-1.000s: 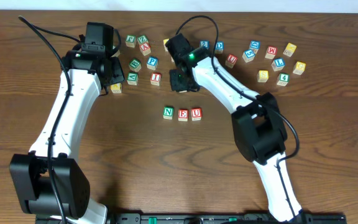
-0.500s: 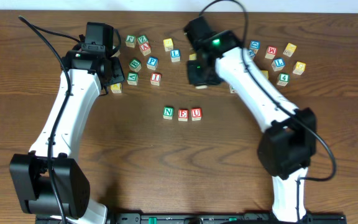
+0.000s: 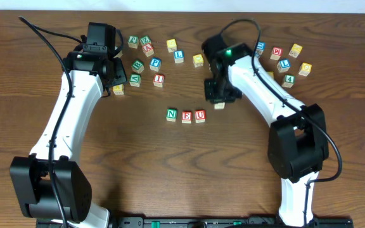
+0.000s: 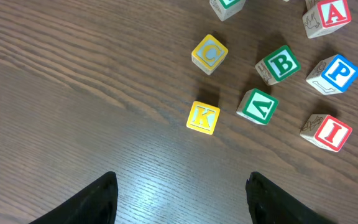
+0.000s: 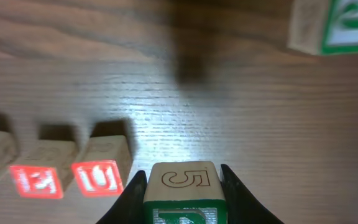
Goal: Spell out NEURIPS
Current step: 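Carry the green R block forward and lower it right of U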
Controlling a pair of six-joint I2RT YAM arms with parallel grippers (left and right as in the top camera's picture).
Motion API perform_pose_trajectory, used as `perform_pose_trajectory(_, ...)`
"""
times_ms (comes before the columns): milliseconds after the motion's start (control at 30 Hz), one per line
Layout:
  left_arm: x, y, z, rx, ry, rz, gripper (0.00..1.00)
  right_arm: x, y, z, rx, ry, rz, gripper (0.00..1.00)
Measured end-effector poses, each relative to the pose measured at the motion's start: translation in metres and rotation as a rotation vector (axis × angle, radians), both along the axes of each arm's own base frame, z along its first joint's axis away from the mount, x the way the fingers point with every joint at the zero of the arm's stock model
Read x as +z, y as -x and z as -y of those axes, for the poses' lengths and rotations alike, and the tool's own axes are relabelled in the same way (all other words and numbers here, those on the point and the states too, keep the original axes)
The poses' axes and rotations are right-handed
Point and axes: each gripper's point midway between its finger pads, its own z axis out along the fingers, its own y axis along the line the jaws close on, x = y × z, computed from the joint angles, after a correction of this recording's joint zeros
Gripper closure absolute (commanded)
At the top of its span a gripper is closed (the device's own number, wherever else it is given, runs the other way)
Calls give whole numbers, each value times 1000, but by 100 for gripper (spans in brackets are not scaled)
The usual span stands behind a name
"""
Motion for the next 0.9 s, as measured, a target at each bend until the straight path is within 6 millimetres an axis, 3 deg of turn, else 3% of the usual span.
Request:
perform_pose_trajectory(467, 0, 0, 0, 0, 0, 0, 35, -38, 21, -5, -15, -4, -42, 87)
perform_pose_trajectory(767, 0, 0, 0, 0, 0, 0, 35, -39, 22, -5, -27, -4, -42, 82)
perform_pose_trajectory(900, 0, 0, 0, 0, 0, 0, 35, -39, 21, -5, -27, -4, -42, 75)
